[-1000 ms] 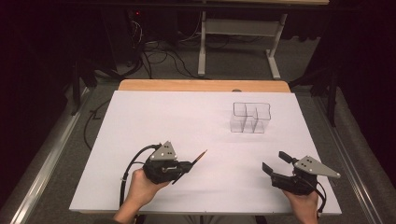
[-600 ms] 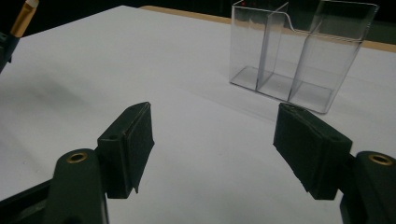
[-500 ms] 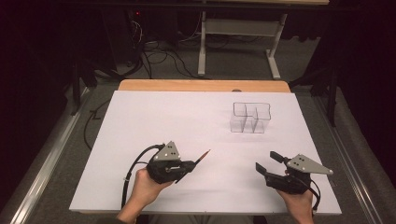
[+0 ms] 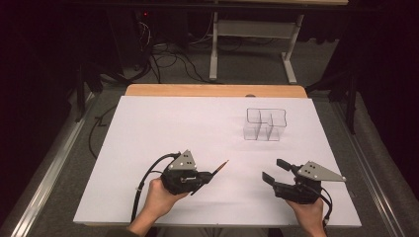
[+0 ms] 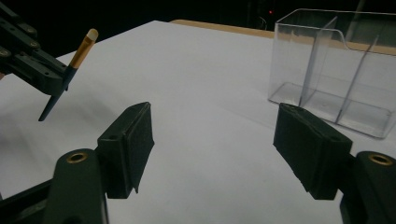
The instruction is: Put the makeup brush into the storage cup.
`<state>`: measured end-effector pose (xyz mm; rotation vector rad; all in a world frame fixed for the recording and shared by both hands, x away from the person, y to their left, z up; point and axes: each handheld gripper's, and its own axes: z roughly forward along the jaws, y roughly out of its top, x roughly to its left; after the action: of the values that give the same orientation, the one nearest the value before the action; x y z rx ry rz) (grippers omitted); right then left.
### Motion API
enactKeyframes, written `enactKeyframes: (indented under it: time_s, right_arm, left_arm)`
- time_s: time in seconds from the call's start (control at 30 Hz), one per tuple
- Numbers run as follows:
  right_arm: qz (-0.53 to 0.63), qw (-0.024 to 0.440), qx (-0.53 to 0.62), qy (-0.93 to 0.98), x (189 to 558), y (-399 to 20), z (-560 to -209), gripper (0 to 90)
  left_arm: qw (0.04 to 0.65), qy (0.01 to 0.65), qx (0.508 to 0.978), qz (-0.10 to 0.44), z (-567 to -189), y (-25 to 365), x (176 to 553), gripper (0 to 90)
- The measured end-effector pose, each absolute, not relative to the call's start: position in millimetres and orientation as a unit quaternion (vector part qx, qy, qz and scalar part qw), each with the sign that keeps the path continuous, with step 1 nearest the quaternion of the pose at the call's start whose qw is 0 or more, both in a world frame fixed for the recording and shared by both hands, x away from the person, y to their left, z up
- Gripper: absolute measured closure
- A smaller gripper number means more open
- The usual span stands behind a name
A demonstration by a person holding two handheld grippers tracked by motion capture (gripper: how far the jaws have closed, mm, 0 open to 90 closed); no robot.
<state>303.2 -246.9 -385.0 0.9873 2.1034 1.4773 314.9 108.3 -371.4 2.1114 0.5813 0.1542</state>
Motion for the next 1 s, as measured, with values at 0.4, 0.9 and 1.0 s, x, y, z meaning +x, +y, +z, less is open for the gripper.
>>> enactKeyframes:
  time_s: [0.4,0.9,1.0]
  right_arm:
    - [0.532,0.142,0.340,0.762,309,-225,-382,33.5]
    - [0.542,0.094,0.320,0.771,312,-204,-384,41.2]
    - [0.547,0.085,0.314,0.771,312,-201,-384,43.6]
  left_arm:
    - [0.459,0.227,0.857,0.058,-371,102,315,82.9]
    - [0.457,0.211,0.862,0.060,-374,90,313,82.9]
    - [0.460,0.209,0.861,0.061,-374,87,311,82.9]
